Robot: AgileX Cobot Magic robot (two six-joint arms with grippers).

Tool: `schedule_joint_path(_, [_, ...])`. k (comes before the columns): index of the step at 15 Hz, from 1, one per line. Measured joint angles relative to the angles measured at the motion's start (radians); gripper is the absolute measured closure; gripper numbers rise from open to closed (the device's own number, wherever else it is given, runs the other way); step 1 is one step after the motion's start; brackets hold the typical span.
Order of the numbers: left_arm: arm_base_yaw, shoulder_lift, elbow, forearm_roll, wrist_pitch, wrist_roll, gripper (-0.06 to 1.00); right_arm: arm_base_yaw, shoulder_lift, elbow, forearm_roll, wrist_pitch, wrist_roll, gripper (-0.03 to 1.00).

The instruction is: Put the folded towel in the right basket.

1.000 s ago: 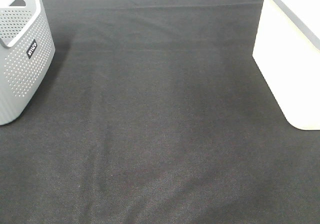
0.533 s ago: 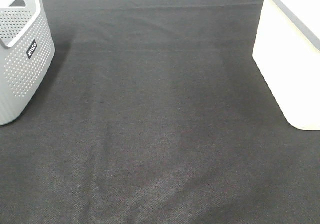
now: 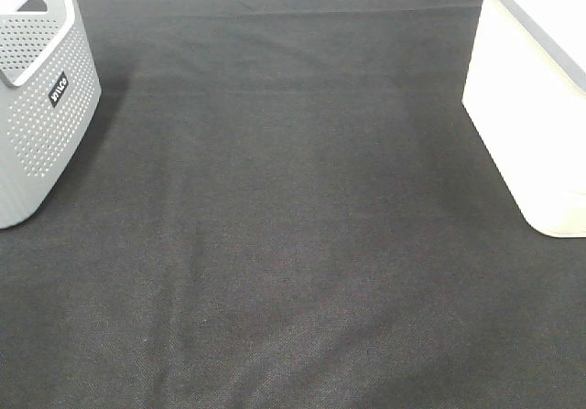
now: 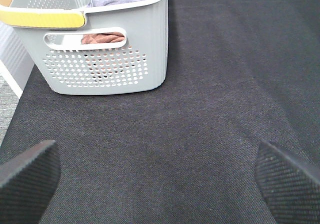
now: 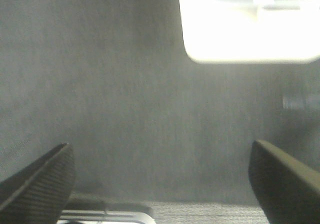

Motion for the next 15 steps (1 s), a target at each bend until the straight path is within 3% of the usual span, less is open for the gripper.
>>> schedule_joint_path(8, [0.000,0.000,0.000,0.000,0.000,0.000,-0.05,0.000,-0.574,0.435,-0.027,-0.070,-0.086,0.06])
schedule_joint_path(15, [0.000,0.000,0.000,0.000,0.000,0.000,-0.05,0.000,-0.810,0.472,-0.020,-0.045,-0.106,0.06])
